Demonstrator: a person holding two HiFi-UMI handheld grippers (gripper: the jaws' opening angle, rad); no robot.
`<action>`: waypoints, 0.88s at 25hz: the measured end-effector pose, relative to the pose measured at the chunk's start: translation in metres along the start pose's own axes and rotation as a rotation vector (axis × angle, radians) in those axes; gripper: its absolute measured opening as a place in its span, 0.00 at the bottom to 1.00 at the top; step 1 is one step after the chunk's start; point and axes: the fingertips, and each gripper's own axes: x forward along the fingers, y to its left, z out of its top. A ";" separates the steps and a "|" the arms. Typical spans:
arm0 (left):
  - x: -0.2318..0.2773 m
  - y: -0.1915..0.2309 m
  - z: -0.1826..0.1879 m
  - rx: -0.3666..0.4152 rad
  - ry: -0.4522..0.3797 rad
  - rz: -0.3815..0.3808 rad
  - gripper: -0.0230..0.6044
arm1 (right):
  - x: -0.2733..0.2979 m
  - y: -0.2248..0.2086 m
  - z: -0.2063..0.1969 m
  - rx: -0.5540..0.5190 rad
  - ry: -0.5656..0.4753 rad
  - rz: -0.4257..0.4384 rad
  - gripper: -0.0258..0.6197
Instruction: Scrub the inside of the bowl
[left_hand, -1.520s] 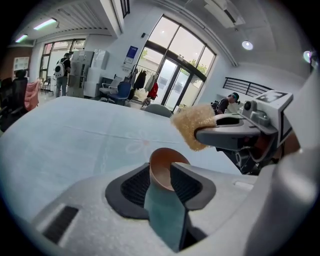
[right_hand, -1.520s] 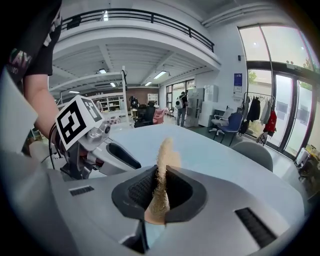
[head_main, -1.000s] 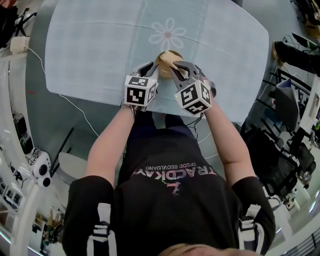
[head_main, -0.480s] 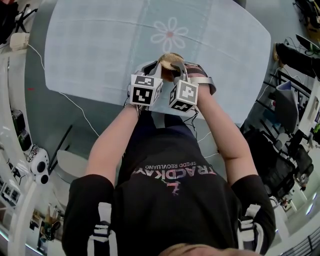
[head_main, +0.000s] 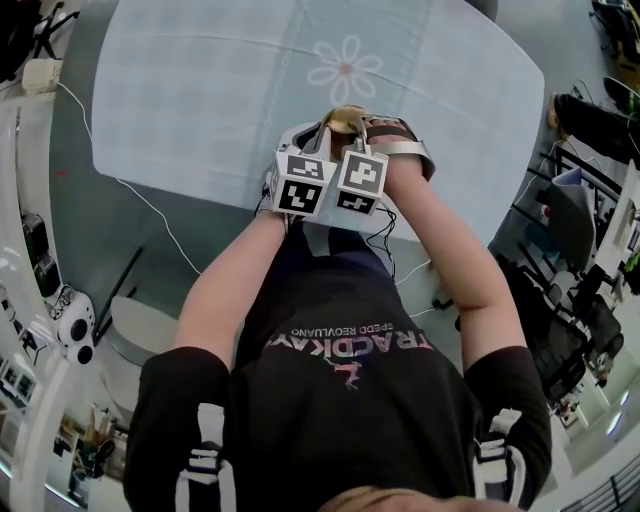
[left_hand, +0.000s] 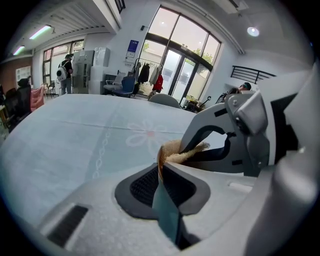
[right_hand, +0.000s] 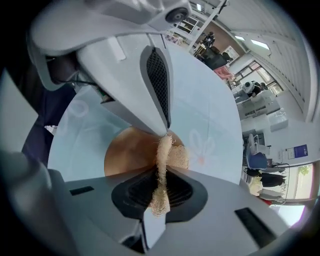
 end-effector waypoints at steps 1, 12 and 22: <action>0.000 0.000 0.000 -0.004 0.001 0.002 0.10 | 0.000 0.000 -0.001 -0.005 0.011 0.016 0.09; 0.000 -0.001 -0.002 -0.036 -0.009 0.013 0.09 | -0.008 0.021 -0.019 -0.048 0.084 0.177 0.09; -0.002 -0.003 -0.001 -0.044 -0.024 0.022 0.09 | -0.022 0.047 -0.020 -0.044 0.076 0.262 0.09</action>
